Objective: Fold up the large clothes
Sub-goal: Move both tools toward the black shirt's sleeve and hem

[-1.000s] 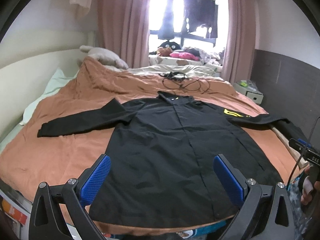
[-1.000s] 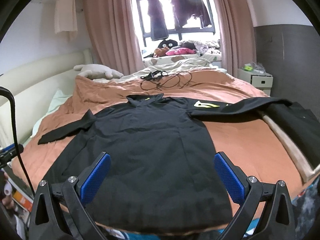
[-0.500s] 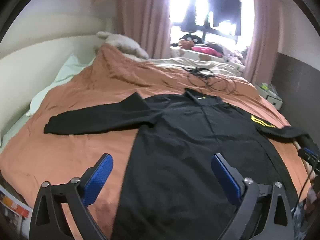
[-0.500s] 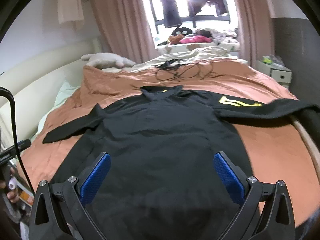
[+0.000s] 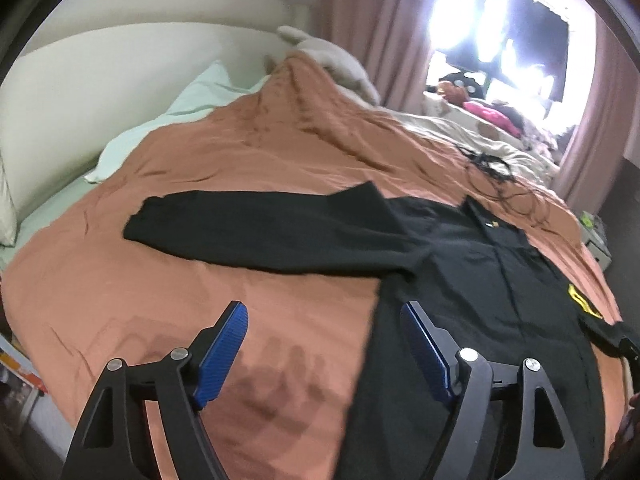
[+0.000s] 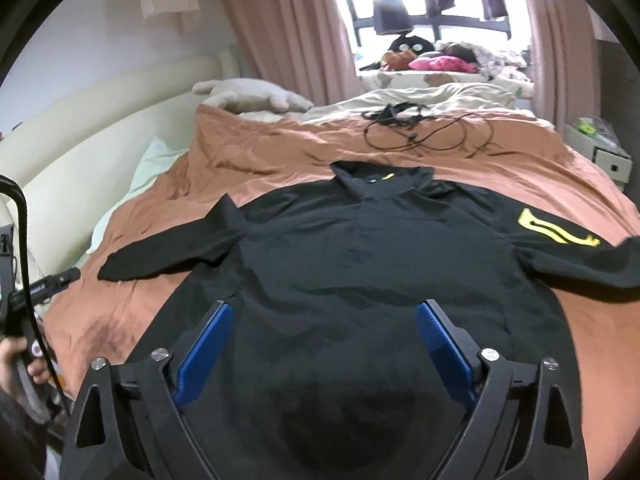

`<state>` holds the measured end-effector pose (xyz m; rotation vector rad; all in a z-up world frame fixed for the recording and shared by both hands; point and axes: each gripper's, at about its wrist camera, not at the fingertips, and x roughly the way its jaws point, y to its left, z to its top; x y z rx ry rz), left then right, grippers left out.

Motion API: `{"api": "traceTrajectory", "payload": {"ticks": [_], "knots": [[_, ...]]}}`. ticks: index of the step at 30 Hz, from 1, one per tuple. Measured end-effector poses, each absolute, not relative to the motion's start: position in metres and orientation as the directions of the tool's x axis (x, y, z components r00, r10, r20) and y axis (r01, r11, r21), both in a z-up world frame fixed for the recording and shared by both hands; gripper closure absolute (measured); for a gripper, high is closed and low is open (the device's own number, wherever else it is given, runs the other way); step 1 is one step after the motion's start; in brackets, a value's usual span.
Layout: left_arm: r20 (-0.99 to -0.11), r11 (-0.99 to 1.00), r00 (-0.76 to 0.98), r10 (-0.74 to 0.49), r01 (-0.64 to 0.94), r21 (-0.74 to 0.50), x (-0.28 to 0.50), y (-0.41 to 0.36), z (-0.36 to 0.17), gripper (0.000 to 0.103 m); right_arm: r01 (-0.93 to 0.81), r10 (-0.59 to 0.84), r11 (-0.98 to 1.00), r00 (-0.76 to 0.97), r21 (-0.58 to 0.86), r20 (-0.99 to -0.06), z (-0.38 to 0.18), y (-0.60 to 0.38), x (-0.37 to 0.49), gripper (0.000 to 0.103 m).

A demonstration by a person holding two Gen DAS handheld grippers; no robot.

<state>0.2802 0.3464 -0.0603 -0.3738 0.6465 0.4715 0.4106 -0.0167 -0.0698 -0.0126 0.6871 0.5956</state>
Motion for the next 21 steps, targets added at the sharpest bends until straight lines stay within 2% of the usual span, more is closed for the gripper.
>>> {"api": "traceTrajectory", "payload": {"ticks": [5, 12, 18, 20, 21], "knots": [[-0.690, 0.787, 0.653, 0.311, -0.584, -0.198, 0.294, 0.394, -0.083, 0.023, -0.554, 0.522, 0.816, 0.578, 0.169, -0.627, -0.084, 0.014, 0.436, 0.023], [-0.776, 0.725, 0.562, 0.286, -0.656, -0.208, 0.311, 0.453, -0.128, 0.024, -0.558, 0.515, 0.809, 0.525, 0.183, -0.677, -0.117, 0.046, 0.462, 0.024], [-0.808, 0.675, 0.529, 0.259, -0.698, -0.241, 0.319, 0.495, -0.154, 0.024, -0.553, 0.471, 0.819, 0.496, 0.153, -0.730, -0.146, 0.068, 0.476, 0.030], [-0.807, 0.645, 0.533, 0.252, -0.715, -0.271, 0.320, 0.509, -0.159, 0.027, -0.554, 0.459, 0.821, 0.496, 0.138, -0.737, -0.148, 0.072, 0.479, 0.031], [-0.817, 0.619, 0.516, 0.256, -0.737, -0.271, 0.322, 0.517, -0.163, 0.032, -0.556, 0.457, 0.821, 0.500, 0.132, -0.736, -0.147, 0.073, 0.480, 0.031]]}}
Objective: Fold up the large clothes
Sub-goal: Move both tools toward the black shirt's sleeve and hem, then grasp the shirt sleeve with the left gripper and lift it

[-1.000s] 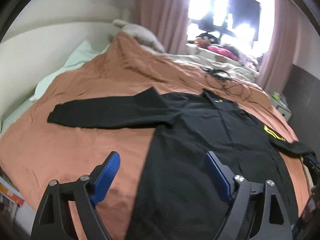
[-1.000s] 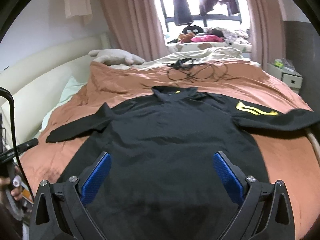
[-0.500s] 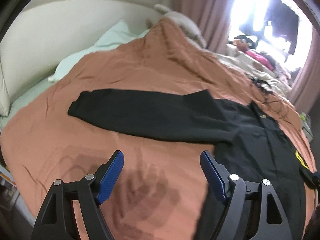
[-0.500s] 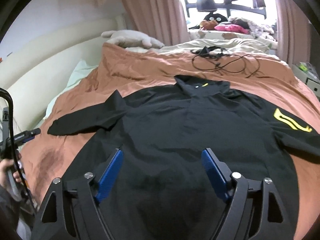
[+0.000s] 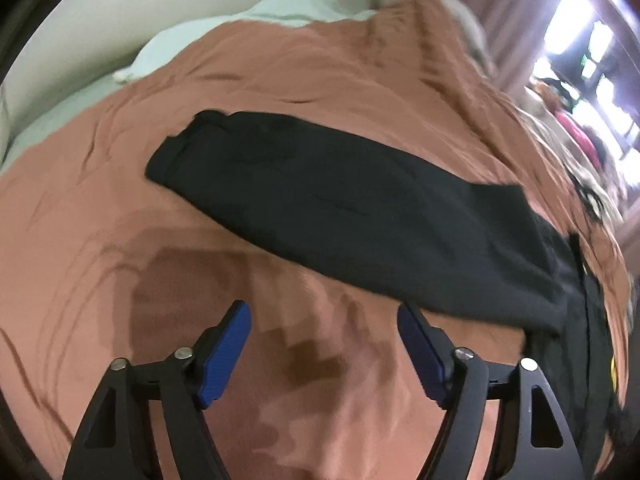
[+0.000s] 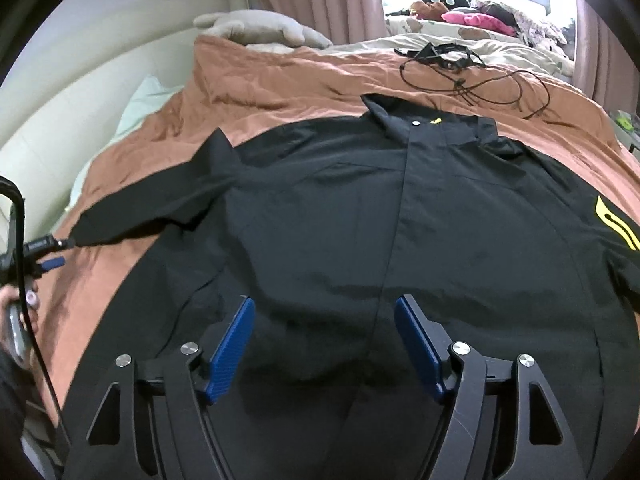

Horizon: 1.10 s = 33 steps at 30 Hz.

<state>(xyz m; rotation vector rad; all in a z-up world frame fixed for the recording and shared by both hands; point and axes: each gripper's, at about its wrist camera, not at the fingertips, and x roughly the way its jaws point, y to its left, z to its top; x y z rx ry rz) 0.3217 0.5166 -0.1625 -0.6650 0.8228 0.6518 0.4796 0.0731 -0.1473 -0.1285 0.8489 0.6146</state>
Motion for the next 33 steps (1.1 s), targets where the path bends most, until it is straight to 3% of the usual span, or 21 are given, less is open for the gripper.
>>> {"api": "traceTrajectory", "payload": {"ticks": [2, 5, 10, 11, 13, 15, 20, 23, 33], "knots": [[-0.827, 0.568, 0.508, 0.239, -0.765, -0.305, 0.323, 0.532, -0.169, 0.040, -0.553, 0.449, 0.824, 0.509, 0.121, -0.734, -0.146, 0.073, 0.481, 0.031], [-0.822, 0.474, 0.530, 0.206, -0.789, -0.390, 0.324, 0.556, -0.178, 0.041, -0.542, 0.440, 0.831, 0.506, 0.123, -0.742, -0.149, 0.071, 0.485, 0.031], [-0.824, 0.393, 0.526, 0.210, -0.817, -0.422, 0.329, 0.577, -0.187, 0.044, -0.533, 0.448, 0.833, 0.492, 0.149, -0.746, -0.154, 0.077, 0.491, 0.031], [-0.821, 0.389, 0.524, 0.226, -0.822, -0.417, 0.331, 0.580, -0.185, 0.049, -0.536, 0.455, 0.830, 0.488, 0.156, -0.745, -0.154, 0.079, 0.492, 0.031], [-0.837, 0.372, 0.491, 0.242, -0.844, -0.388, 0.333, 0.585, -0.185, 0.081, -0.546, 0.475, 0.819, 0.474, 0.175, -0.741, -0.155, 0.087, 0.496, 0.034], [-0.830, 0.345, 0.505, 0.237, -0.843, -0.414, 0.330, 0.593, -0.184, 0.095, -0.555, 0.502, 0.804, 0.440, 0.215, -0.744, -0.157, 0.100, 0.503, 0.043], [-0.780, 0.429, 0.565, 0.268, -0.795, -0.429, 0.326, 0.583, -0.142, 0.100, -0.576, 0.540, 0.776, 0.400, 0.255, -0.741, -0.158, 0.138, 0.517, 0.050], [-0.726, 0.490, 0.626, 0.285, -0.746, -0.451, 0.326, 0.573, -0.103, 0.101, -0.584, 0.557, 0.762, 0.373, 0.279, -0.742, -0.163, 0.165, 0.528, 0.063], [-0.588, 0.661, 0.755, 0.290, -0.602, -0.447, 0.345, 0.536, 0.002, 0.101, -0.575, 0.604, 0.728, 0.280, 0.374, -0.747, -0.193, 0.231, 0.568, 0.085]]}}
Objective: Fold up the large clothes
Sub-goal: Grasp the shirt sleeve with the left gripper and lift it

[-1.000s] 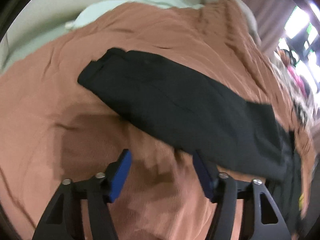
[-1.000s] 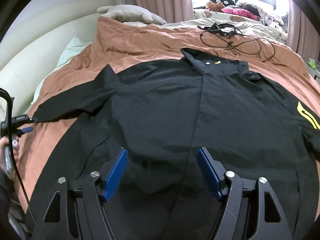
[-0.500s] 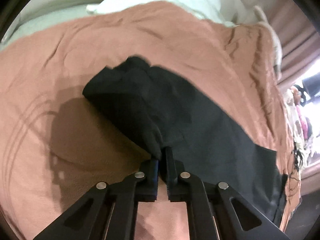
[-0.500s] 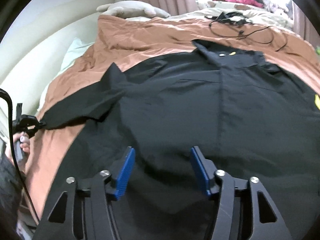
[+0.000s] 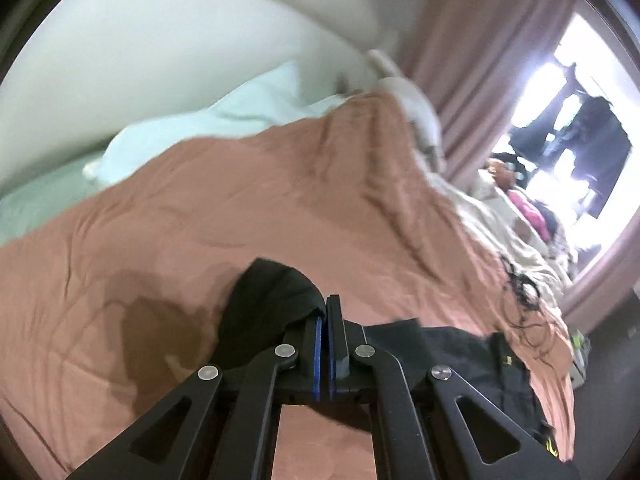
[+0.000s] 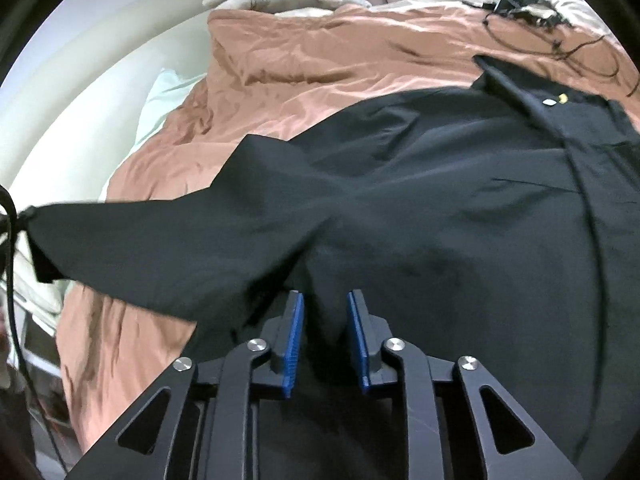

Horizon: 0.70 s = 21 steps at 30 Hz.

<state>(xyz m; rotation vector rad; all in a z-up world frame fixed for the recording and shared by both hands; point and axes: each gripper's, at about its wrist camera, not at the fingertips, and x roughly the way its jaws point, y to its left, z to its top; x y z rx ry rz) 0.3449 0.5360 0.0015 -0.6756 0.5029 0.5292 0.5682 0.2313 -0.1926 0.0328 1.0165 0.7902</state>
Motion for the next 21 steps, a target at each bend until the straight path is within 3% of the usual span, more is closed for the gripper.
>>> {"api": "traceTrajectory", "payload": {"ticks": [8, 17, 19, 21], "knots": [[-0.488, 0.772, 0.844, 0.223, -0.459, -0.440, 0.364, 0.484, 0.061, 0.101, -0.508, 0.641, 0.707, 0.165, 0.492, -0.749, -0.220, 0.248, 0.599, 0.091], [-0.423, 0.845, 0.896, 0.132, -0.325, -0.424, 0.408, 0.423, 0.106, 0.102, -0.518, 0.681, 0.692, 0.234, 0.504, -0.694, -0.166, 0.164, 0.576, 0.087], [-0.412, 0.856, 0.906, 0.096, -0.286, -0.430, 0.420, 0.405, 0.113, 0.102, -0.508, 0.675, 0.706, 0.272, 0.494, -0.685, -0.156, 0.136, 0.565, 0.070], [-0.408, 0.869, 0.910, 0.069, -0.256, -0.424, 0.430, 0.387, 0.118, 0.102, -0.493, 0.673, 0.719, 0.320, 0.490, -0.667, -0.148, 0.105, 0.552, 0.045]]}}
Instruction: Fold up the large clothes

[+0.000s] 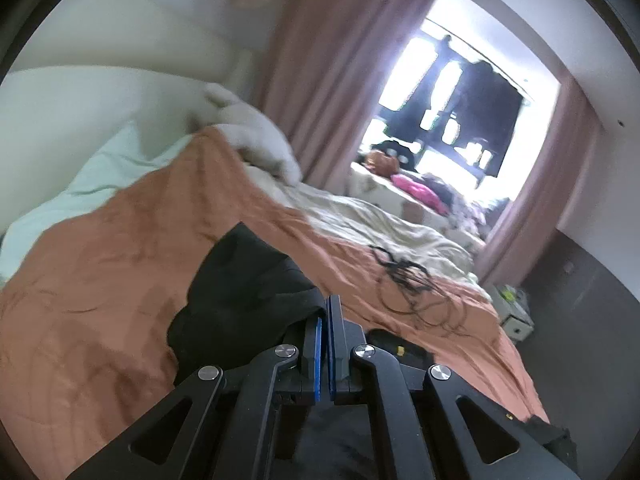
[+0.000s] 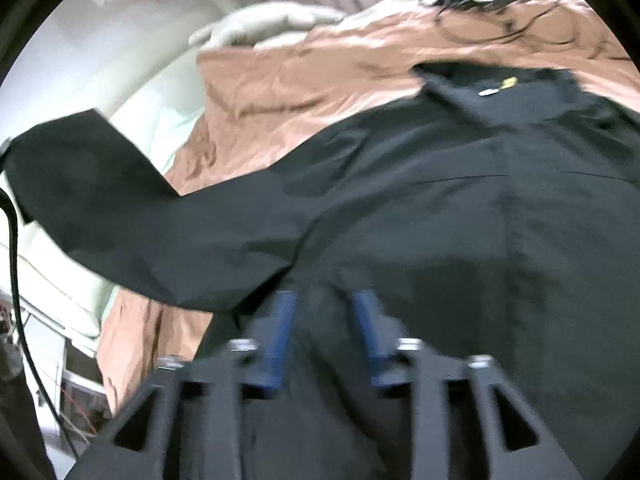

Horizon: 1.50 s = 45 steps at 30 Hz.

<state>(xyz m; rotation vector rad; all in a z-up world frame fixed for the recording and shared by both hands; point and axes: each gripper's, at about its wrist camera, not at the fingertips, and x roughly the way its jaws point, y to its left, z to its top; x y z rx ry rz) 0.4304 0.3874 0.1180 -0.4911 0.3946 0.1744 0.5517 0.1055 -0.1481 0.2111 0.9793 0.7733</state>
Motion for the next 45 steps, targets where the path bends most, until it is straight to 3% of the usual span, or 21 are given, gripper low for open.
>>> {"api": "traceTrajectory", "payload": {"ticks": [5, 10, 18, 25, 28, 29, 30, 31, 32, 33, 34, 41, 45], "knots": [[-0.409, 0.900, 0.912, -0.018, -0.163, -0.404, 0.461, 0.334, 0.129, 0.102, -0.432, 0.671, 0.737, 0.372, 0.520, -0.642, -0.141, 0.039, 0.536, 0.043], [-0.426, 0.924, 0.905, -0.011, -0.154, -0.351, 0.485, 0.291, 0.132, 0.102, -0.368, 0.648, 0.762, 0.433, 0.533, -0.627, -0.135, -0.022, 0.523, 0.043], [-0.446, 0.934, 0.887, -0.117, -0.054, -0.352, 0.522, 0.233, 0.122, 0.102, -0.242, 0.616, 0.776, 0.490, 0.582, -0.617, -0.157, -0.092, 0.501, 0.043], [-0.506, 0.947, 0.838, -0.205, 0.041, -0.317, 0.545, 0.173, 0.100, 0.101, -0.198, 0.622, 0.763, 0.485, 0.616, -0.614, -0.166, -0.114, 0.497, 0.043], [-0.571, 0.945, 0.779, -0.258, 0.080, -0.318, 0.560, 0.143, 0.079, 0.101, -0.200, 0.619, 0.766, 0.484, 0.610, -0.619, -0.166, -0.118, 0.493, 0.043], [-0.603, 0.948, 0.755, -0.259, 0.079, -0.309, 0.565, 0.135, 0.071, 0.099, -0.199, 0.616, 0.770, 0.481, 0.606, -0.624, -0.167, -0.118, 0.492, 0.043], [-0.652, 0.953, 0.712, -0.261, 0.081, -0.294, 0.572, 0.124, 0.059, 0.091, -0.195, 0.610, 0.775, 0.478, 0.601, -0.631, -0.168, -0.119, 0.490, 0.043], [-0.701, 0.952, 0.657, -0.277, 0.091, -0.291, 0.579, 0.113, 0.045, 0.072, -0.193, 0.607, 0.778, 0.478, 0.598, -0.635, -0.170, -0.123, 0.488, 0.043], [-0.726, 0.947, 0.618, -0.300, 0.101, -0.305, 0.581, 0.107, 0.033, 0.059, -0.190, 0.602, 0.782, 0.478, 0.594, -0.639, -0.171, -0.124, 0.486, 0.043], [-0.737, 0.941, 0.595, -0.320, 0.109, -0.321, 0.581, 0.102, 0.023, 0.039, -0.187, 0.599, 0.784, 0.479, 0.592, -0.642, -0.172, -0.127, 0.485, 0.043], [-0.744, 0.935, 0.577, -0.338, 0.117, -0.335, 0.579, 0.098, 0.014, 0.032, -0.183, 0.596, 0.786, 0.478, 0.591, -0.645, -0.174, -0.129, 0.483, 0.043], [-0.786, 0.922, 0.489, -0.378, 0.124, -0.367, 0.552, 0.104, -0.023, 0.031, -0.166, 0.584, 0.797, 0.458, 0.581, -0.670, -0.184, -0.129, 0.480, 0.043], [-0.793, 0.901, 0.433, -0.428, 0.138, -0.411, 0.528, 0.118, -0.039, 0.015, -0.188, 0.583, 0.801, 0.459, 0.568, -0.670, -0.175, -0.118, 0.479, 0.043]]}}
